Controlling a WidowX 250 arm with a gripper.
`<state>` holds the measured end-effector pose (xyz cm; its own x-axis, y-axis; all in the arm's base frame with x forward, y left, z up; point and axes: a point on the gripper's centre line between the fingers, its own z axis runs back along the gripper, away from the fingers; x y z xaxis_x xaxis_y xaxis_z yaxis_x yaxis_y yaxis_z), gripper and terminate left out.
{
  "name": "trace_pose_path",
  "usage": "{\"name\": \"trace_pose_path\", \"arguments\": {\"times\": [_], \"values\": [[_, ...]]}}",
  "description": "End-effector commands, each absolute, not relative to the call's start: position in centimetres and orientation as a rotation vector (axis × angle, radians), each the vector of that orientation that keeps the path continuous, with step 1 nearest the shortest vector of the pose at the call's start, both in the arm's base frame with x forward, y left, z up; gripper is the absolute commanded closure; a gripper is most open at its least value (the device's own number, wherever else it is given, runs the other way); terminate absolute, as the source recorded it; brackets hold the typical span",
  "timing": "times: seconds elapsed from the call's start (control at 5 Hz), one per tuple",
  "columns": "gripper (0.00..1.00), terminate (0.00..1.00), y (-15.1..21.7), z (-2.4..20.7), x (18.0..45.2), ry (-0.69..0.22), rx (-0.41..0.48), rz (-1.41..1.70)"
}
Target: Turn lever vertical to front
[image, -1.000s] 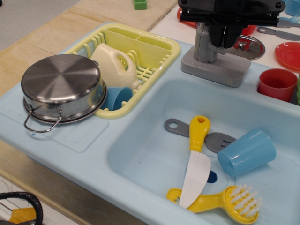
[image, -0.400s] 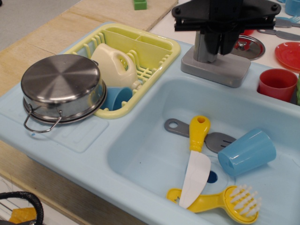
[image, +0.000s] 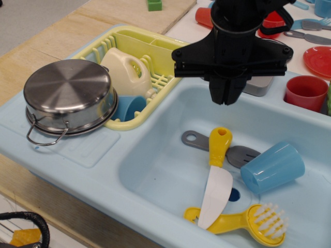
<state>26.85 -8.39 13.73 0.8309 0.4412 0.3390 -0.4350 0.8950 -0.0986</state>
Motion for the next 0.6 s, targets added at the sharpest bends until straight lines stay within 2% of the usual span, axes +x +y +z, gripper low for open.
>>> {"name": "trace_pose_path", "arguments": {"times": [0.0, 0.2, 0.4], "values": [[0.00, 0.00, -8.42, 14.96, 27.40, -0.352, -0.036, 0.480], [0.00, 0.00, -8.42, 14.96, 27.40, -0.352, -0.036, 0.480], [0.00, 1.00, -8.42, 14.96, 27.40, -0.352, -0.036, 0.480]]}}
